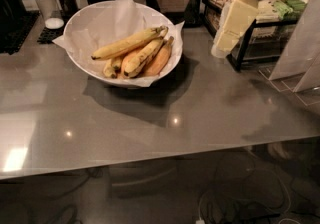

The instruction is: Pick banana from white bowl

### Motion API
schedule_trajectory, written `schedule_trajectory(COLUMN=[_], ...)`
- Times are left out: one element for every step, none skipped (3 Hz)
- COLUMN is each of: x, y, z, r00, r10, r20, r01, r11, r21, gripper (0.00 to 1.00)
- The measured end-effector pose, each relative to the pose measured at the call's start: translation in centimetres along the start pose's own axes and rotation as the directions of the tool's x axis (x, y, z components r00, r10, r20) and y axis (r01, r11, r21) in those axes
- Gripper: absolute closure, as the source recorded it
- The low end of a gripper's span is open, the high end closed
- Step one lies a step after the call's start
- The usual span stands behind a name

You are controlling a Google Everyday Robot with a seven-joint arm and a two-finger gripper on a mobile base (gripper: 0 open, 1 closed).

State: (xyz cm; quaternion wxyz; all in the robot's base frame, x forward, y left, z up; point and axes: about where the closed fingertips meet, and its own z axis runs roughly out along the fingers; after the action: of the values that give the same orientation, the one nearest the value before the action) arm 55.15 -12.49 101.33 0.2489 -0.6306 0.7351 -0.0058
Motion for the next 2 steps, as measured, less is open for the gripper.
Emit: schedule_trajectory(x=[-1.7, -2.4], y=[-1.6, -3.1], z=[2.7, 1.7], r00=[0.994, 0.99], r10=[-0.085, -0.103], r20=[0.064, 0.094], r01=[0.09, 0.107], r11=[0.9929, 0.9934], r21=[-0.079, -0.04], gripper=[0.0, 0.0])
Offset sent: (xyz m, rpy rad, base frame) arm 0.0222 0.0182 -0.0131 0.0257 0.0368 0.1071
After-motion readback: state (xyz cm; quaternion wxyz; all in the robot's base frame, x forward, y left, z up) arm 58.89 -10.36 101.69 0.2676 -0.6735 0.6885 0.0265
